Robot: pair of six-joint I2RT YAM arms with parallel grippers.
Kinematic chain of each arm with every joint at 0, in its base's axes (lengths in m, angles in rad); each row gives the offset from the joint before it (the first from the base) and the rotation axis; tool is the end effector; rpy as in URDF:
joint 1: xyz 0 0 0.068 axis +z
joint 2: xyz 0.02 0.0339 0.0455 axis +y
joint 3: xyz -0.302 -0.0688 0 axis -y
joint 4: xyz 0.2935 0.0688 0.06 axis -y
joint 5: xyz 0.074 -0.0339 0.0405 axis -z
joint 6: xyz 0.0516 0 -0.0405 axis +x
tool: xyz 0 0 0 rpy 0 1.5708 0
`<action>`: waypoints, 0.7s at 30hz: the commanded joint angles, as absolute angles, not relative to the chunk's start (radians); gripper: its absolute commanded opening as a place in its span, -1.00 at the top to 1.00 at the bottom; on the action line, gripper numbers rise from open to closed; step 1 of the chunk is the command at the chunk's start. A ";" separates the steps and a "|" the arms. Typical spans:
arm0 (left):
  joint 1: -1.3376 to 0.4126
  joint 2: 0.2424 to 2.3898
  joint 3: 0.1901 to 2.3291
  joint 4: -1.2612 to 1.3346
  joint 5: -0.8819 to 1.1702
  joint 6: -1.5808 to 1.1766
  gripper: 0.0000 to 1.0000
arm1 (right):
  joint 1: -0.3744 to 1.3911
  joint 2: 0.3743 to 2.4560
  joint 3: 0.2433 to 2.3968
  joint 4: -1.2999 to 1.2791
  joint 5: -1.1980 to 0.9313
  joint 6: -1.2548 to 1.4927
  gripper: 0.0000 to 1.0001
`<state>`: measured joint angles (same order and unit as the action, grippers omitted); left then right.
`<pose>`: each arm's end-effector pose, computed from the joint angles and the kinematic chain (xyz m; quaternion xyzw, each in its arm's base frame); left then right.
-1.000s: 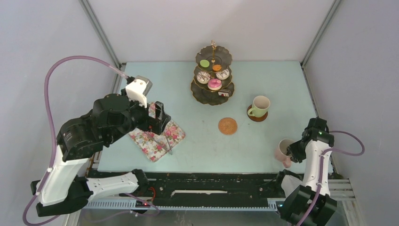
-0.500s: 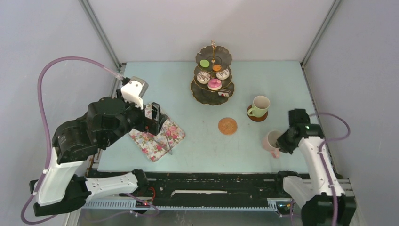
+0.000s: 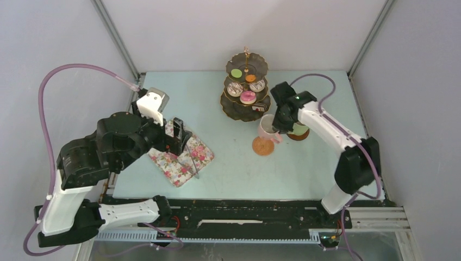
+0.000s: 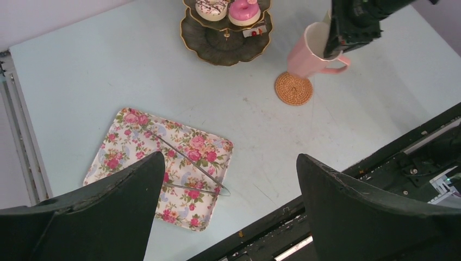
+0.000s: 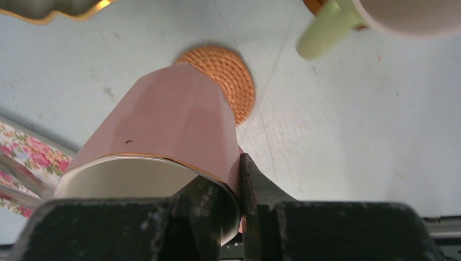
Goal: Serve the afternoon tea
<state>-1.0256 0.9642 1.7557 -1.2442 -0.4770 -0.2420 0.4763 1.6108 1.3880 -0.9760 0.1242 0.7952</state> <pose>0.0821 -0.0896 0.5602 0.1988 0.8092 -0.1438 0.5339 0.3380 0.1672 0.2923 0.1671 0.9666 0.0605 0.1847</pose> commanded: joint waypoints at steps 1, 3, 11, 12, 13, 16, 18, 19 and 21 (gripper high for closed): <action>-1.030 0.972 1.797 -1.255 -0.520 -0.222 -0.97 | 0.509 1.715 1.597 -1.011 0.195 0.764 1.00; -1.029 0.972 1.802 -1.260 -0.524 -0.222 -0.97 | 0.523 1.768 1.646 -1.063 0.228 0.771 1.00; -1.021 0.982 1.828 -1.282 -0.554 -0.226 -0.97 | 0.545 1.790 1.553 -1.021 0.221 0.792 1.00; -1.020 0.983 1.828 -1.282 -0.554 -0.227 -0.97 | 0.546 1.792 1.544 -1.016 0.218 0.791 1.00; -1.019 0.986 1.832 -1.282 -0.553 -0.228 -0.97 | 0.548 1.795 1.538 -1.013 0.214 0.791 1.00; -1.019 0.996 1.841 -1.283 -0.550 -0.222 -0.97 | 0.554 1.811 1.531 -1.025 0.224 0.792 1.00; -1.018 0.994 1.833 -1.278 -0.557 -0.221 -0.97 | 0.561 1.813 1.519 -1.018 0.226 0.795 1.00; -1.017 0.996 1.833 -1.278 -0.556 -0.223 -0.97 | 0.561 1.813 1.516 -1.021 0.226 0.798 1.00; -1.017 1.009 1.836 -1.275 -0.533 -0.228 -0.97 | 0.563 1.812 1.511 -1.022 0.232 0.799 1.00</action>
